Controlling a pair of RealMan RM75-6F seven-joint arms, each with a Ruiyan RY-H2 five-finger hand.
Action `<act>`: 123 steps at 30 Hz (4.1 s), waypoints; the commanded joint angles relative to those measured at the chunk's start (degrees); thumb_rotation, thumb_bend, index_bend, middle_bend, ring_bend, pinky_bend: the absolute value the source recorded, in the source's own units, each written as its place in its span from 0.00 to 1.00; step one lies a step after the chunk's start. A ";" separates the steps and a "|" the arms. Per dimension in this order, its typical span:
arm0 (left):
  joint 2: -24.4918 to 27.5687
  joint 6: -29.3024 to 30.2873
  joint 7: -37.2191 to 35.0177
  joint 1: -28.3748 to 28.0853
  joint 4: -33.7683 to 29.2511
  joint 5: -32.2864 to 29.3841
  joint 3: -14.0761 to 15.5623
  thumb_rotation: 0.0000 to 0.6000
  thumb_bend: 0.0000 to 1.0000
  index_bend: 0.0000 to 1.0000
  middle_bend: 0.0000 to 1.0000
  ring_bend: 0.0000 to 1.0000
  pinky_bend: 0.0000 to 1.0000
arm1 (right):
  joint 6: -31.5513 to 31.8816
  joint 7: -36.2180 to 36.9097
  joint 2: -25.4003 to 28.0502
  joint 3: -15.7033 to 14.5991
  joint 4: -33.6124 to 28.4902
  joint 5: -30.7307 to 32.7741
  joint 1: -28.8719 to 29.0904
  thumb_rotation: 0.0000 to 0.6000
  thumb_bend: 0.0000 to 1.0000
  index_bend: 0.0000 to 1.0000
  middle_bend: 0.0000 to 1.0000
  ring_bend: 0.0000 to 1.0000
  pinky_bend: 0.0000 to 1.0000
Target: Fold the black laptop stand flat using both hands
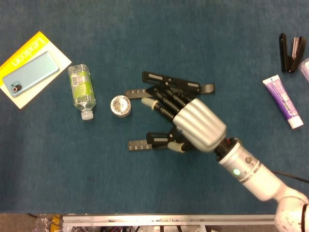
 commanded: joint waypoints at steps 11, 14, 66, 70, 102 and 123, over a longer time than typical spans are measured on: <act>0.34 -0.44 -2.39 0.22 2.00 -1.12 0.00 1.00 0.40 0.00 0.00 0.00 0.00 | 0.54 -11.35 -13.41 -0.36 8.40 -0.95 1.24 1.00 0.00 0.00 0.04 0.00 0.24; 0.29 -0.57 -3.41 0.24 2.82 -1.11 0.06 1.00 0.40 0.00 0.00 0.00 0.00 | 1.49 -13.70 -16.10 -0.46 11.86 -2.36 1.30 1.00 0.00 0.00 0.04 0.00 0.23; -0.32 -2.12 -0.17 -1.87 -0.54 3.80 1.38 1.00 0.40 0.00 0.00 0.00 0.00 | 21.36 -5.71 5.05 -6.62 8.85 -15.08 -17.59 1.00 0.24 0.00 0.03 0.00 0.21; -0.36 -2.09 0.11 -1.91 -0.76 4.04 1.48 1.00 0.40 0.00 0.00 0.00 0.00 | 21.68 -5.22 5.44 -6.46 8.83 -15.56 -18.47 1.00 0.24 0.00 0.03 0.00 0.21; 0.41 -11.93 5.64 -9.19 -2.51 2.67 0.18 1.00 0.40 0.00 0.00 0.00 0.00 | 18.26 3.41 12.18 -6.15 -2.59 -21.49 -19.80 1.00 0.24 0.00 0.03 0.00 0.21; 1.63 -9.07 3.85 -8.19 -0.72 2.42 0.62 1.00 0.40 0.00 0.00 0.00 0.00 | -6.03 21.62 1.23 3.77 -5.78 8.64 -7.69 1.00 0.24 0.00 0.00 0.00 0.04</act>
